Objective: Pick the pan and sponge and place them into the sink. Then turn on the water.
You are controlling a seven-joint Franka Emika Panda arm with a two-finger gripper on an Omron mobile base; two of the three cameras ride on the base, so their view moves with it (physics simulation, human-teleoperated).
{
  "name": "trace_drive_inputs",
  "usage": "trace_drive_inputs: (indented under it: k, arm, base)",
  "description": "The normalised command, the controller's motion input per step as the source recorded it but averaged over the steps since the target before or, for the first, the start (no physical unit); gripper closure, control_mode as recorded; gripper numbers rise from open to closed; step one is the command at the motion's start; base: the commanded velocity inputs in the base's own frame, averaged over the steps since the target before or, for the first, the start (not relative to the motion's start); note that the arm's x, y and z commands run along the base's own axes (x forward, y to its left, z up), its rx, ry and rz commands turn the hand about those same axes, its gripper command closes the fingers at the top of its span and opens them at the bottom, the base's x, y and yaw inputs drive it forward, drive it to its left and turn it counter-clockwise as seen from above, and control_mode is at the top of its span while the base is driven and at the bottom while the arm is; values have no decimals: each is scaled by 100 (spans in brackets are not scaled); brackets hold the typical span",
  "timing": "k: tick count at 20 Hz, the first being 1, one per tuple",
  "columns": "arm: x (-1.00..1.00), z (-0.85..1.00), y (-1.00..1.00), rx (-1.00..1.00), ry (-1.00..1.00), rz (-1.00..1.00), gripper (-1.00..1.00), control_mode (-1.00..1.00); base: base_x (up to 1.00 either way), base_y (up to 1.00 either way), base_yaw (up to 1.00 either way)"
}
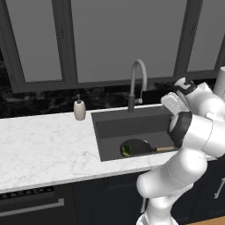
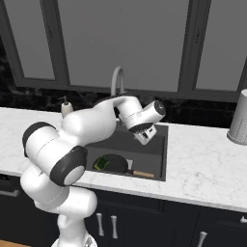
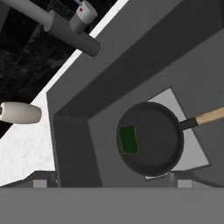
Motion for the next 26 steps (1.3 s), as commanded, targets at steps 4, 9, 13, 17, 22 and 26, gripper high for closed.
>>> trace_drive_inputs:
  k: [4, 9, 13, 17, 22, 26]
  arm:
    - [0, 0, 0, 0, 0, 0, -100, -100]
    - [18, -9, 3, 6, 0, 0, -100, -100]
    - [17, 0, 1, 11, -1, 0, -100, -100]
    - [17, -2, 4, 4, 0, 0, -100, -100]
    - [24, -15, 0, 1, -1, 0, -100, -100]
    - [17, -22, 1, 0, -5, 0, -100, -100]
  base:
    - [0, 0, 0]
    - [0, 0, 0]
    - [0, 0, 0]
    - [0, 0, 0]
    - [0, 0, 0]
    - [0, 0, 0]
